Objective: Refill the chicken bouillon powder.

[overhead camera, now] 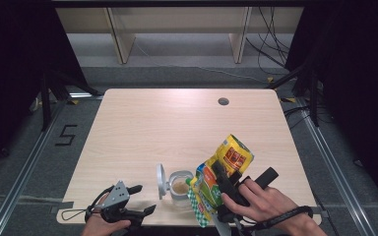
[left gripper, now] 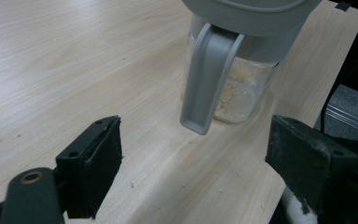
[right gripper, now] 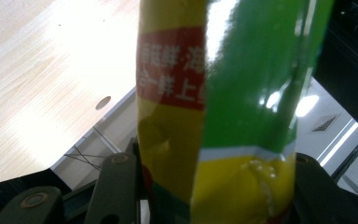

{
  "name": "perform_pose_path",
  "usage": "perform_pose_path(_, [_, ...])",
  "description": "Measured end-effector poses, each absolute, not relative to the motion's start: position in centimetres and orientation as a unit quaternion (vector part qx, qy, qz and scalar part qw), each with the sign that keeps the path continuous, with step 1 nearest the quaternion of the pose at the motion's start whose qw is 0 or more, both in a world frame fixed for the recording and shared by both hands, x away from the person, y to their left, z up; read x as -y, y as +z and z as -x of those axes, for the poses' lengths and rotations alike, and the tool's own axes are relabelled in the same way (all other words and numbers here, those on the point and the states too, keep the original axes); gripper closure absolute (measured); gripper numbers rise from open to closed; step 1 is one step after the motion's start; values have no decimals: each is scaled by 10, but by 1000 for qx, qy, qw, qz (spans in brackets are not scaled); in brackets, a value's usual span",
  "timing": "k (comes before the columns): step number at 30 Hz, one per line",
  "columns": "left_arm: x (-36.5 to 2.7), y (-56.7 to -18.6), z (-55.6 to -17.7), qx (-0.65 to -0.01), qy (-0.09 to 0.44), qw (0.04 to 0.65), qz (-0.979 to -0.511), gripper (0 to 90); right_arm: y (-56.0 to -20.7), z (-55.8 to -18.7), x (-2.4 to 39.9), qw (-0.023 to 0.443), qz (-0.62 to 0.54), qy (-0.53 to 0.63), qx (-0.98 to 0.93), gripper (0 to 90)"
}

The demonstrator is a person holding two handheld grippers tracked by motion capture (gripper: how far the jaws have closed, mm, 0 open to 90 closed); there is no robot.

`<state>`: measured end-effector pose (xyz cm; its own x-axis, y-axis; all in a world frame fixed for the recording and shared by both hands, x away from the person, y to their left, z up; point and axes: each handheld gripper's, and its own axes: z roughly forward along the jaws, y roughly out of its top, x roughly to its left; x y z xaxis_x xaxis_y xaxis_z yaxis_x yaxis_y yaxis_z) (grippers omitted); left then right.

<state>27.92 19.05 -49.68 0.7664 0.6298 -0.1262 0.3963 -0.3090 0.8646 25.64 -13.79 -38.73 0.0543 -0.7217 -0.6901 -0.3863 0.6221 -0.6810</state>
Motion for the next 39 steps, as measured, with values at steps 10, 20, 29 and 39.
perform_pose_path(10, [-191, -497, -280, -320, 120, 491, -801, 178, -388, -257, 140, 597, 405, -139, -679, 577])
perform_pose_path(20, [-192, -496, -281, -312, 126, 491, -804, 178, -388, -257, 139, 598, 408, -138, -677, 580])
perform_pose_path(29, [-192, -496, -281, -313, 126, 493, -802, 178, -388, -257, 140, 597, 408, -137, -677, 581])
perform_pose_path(39, [-192, -496, -280, -317, 124, 484, -806, 178, -391, -257, 140, 595, 406, -136, -681, 583])
